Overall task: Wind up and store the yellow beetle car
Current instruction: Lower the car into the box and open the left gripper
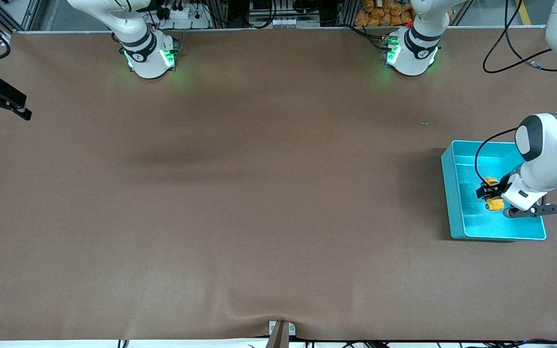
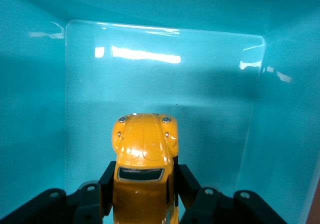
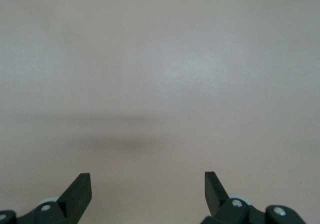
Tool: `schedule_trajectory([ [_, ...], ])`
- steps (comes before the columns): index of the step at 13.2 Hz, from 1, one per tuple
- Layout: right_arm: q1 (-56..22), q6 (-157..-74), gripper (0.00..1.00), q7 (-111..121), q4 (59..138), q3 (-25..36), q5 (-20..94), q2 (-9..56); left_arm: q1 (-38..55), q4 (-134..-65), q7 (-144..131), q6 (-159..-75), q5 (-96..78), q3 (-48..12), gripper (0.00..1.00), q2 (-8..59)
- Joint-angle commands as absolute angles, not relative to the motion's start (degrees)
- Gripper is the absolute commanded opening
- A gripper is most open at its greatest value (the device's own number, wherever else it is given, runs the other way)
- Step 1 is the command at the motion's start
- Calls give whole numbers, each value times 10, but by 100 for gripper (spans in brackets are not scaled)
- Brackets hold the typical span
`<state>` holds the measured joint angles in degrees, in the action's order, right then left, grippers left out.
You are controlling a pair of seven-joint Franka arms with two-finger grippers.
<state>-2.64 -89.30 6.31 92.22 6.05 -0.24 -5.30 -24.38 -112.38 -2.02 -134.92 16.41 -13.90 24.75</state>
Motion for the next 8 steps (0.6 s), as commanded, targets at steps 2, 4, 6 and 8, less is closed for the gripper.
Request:
schedule_trajectory([
  [2, -19, -885, 100, 71, 917, 59, -8, -57, -247, -1120, -2, -1355, 202, -142, 0, 261],
  [4, -19, -885, 100, 69, 917, 58, -8, -56, -246, -1119, -2, -1356, 202, -142, 0, 268],
  [6, -20, -885, 100, 70, 917, 58, -8, -56, -245, -1120, -3, -1364, 202, -142, 0, 271],
  [8, -19, -885, 100, 71, 917, 58, -8, -55, -243, -1118, -4, -1374, 215, -141, 0, 283],
])
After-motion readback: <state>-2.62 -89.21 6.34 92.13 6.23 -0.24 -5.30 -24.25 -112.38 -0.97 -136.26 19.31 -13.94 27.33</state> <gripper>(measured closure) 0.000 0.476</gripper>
